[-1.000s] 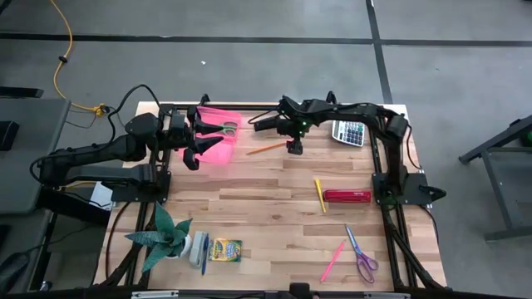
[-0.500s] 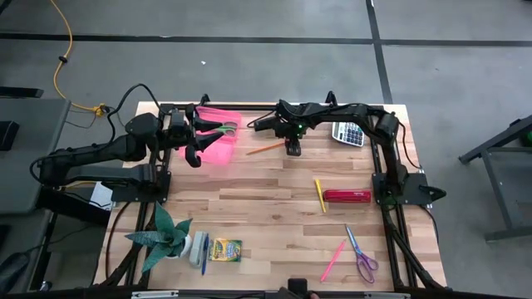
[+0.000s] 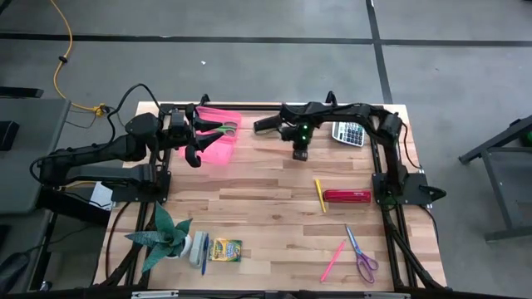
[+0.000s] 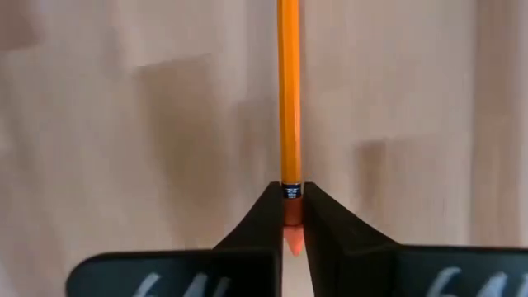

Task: Pack school essentials
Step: Put the orange pencil into the pink supply box

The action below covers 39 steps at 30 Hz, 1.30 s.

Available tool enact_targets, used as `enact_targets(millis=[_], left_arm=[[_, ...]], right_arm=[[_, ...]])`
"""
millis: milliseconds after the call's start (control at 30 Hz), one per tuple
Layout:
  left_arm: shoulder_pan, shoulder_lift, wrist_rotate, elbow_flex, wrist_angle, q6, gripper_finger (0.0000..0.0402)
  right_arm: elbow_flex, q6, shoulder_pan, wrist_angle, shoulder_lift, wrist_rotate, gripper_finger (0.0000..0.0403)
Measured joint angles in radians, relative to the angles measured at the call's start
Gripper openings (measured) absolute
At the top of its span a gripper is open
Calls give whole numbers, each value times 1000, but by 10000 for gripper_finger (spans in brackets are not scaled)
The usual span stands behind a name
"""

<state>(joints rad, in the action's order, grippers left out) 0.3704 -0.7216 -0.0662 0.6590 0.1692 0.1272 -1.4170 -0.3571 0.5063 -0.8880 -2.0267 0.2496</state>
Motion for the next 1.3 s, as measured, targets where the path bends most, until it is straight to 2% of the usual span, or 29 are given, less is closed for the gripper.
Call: enact_targets(millis=[133, 233, 333, 467, 567, 700, 800, 967, 1133, 1300], left_arm=[[0, 0, 0, 0, -1, 0, 141], [0, 0, 0, 0, -4, 0, 141], [2, 0, 0, 0, -8, -14, 141], [2, -12, 9, 1, -8, -70, 141], [2, -47, 41, 2, -8, -79, 141], [2, -150, 22, 1, 47, -43, 148], [2, -247, -30, 1, 158, 15, 162], [2, -358, -58, 1, 338, 105, 196], [1, -399, -61, 1, 394, 133, 225], [-13, -450, -56, 2, 465, 168, 230]], right_arm=[[48, 68, -14, 21, 142, 40, 4], [202, 204, -34, 135, 283, 39, 4], [384, 410, -77, 324, 471, 36, 3], [583, 710, -186, 645, 678, -80, 2], [648, 843, -277, 855, 765, -228, 1], [662, 867, -364, 1086, 777, -411, 1], [644, 820, -399, 1186, 753, -461, 1], [617, 766, -426, 1263, 731, -463, 0], [618, 757, -446, 1291, 729, -445, 0], [613, 714, -483, 1419, 666, -384, 0]])
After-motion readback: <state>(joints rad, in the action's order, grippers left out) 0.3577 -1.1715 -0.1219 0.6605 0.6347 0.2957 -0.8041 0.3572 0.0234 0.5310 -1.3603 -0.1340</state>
